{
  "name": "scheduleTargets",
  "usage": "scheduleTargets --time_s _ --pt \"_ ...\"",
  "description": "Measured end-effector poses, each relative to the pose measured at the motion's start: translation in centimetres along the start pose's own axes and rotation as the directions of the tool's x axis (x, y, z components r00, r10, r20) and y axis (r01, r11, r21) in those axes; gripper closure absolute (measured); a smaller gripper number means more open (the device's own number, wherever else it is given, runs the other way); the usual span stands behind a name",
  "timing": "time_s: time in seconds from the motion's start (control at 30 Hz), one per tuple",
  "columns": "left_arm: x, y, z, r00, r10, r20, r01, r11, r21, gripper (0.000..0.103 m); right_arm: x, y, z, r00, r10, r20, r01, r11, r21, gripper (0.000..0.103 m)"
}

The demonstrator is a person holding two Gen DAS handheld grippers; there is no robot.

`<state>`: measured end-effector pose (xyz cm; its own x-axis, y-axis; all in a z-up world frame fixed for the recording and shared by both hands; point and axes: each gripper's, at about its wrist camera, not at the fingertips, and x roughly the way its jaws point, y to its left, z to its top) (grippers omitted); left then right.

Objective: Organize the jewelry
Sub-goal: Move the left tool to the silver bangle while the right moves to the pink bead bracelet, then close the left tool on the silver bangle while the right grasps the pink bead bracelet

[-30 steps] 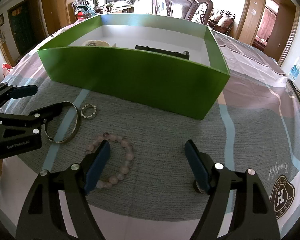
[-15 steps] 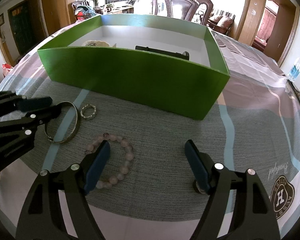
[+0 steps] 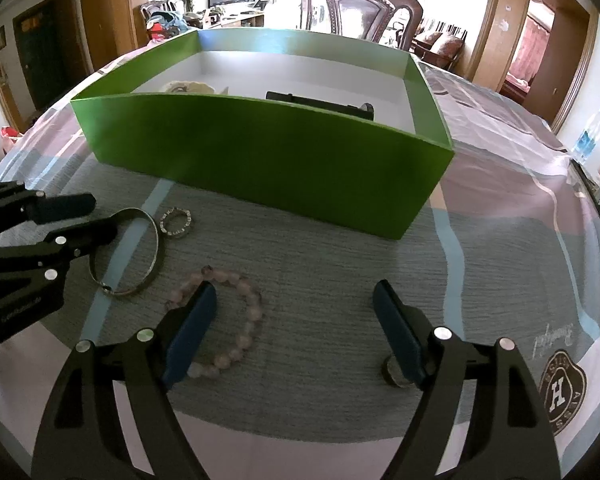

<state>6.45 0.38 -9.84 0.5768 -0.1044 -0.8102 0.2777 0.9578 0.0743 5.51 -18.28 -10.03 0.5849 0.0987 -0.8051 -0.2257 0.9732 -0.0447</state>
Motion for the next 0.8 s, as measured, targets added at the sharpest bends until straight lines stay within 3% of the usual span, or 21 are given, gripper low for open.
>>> scheduleTargets --time_s 0.13,0.6,0.8 --pt "0.26 0.28 0.23 1.0 0.0 -0.001 0.0 1.0 -0.02 0.056 -0.06 -0.11 -0.04 1.0 0.002 -0.005 -0.002 1.0 0.007 0.024" --pt "0.47 0.26 0.42 1.0 -0.011 0.002 0.011 1.0 -0.021 0.06 -0.17 -0.12 -0.12 1.0 0.009 -0.007 -0.009 1.0 0.008 0.027" --pt "0.62 0.39 0.54 1.0 0.005 0.002 -0.005 1.0 -0.029 0.051 -0.61 0.68 -0.25 0.999 0.037 0.007 -0.037 0.999 -0.036 0.047"
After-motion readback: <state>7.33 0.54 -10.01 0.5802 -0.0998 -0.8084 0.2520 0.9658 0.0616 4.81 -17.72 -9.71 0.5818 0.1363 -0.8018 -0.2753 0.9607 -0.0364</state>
